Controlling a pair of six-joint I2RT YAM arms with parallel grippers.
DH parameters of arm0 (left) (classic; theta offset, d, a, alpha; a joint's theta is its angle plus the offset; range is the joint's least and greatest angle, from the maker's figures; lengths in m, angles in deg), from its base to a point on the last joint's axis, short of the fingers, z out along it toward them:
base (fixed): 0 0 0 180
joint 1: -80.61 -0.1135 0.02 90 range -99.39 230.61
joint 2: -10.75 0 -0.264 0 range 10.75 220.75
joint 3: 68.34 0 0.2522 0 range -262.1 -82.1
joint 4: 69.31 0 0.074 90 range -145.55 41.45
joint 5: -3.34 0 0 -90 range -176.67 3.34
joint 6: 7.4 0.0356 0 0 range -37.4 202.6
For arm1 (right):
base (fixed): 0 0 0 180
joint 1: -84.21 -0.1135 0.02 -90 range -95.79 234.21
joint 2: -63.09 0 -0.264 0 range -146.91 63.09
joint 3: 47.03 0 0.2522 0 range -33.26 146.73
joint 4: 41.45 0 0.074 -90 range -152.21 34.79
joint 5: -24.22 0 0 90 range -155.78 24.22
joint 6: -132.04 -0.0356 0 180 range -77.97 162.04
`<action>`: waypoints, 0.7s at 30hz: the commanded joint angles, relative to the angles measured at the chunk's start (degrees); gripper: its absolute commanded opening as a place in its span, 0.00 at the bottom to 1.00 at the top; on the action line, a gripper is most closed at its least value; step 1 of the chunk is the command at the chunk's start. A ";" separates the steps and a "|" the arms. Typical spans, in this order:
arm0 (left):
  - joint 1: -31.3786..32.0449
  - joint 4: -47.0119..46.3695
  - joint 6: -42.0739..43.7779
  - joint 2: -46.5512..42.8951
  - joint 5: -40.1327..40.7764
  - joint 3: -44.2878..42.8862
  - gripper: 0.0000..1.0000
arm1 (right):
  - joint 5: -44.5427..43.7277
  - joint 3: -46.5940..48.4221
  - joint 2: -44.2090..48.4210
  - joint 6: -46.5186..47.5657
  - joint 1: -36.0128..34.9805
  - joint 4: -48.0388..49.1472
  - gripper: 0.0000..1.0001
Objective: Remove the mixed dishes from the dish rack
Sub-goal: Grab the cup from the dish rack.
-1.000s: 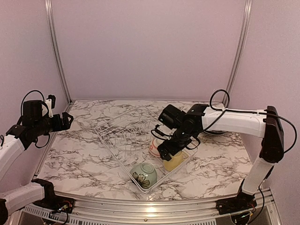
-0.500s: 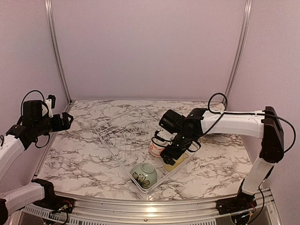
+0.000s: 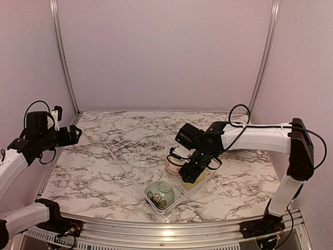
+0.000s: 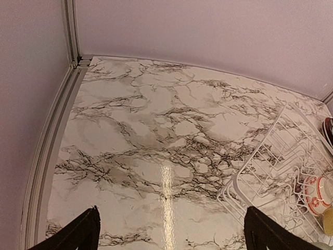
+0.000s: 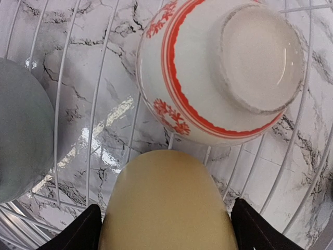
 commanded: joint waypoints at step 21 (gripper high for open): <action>-0.12 1.32 0.74 0.62 0.62 -0.84 0.99 | 7.48 4.31 6.77 0.31 0.44 1.45 0.18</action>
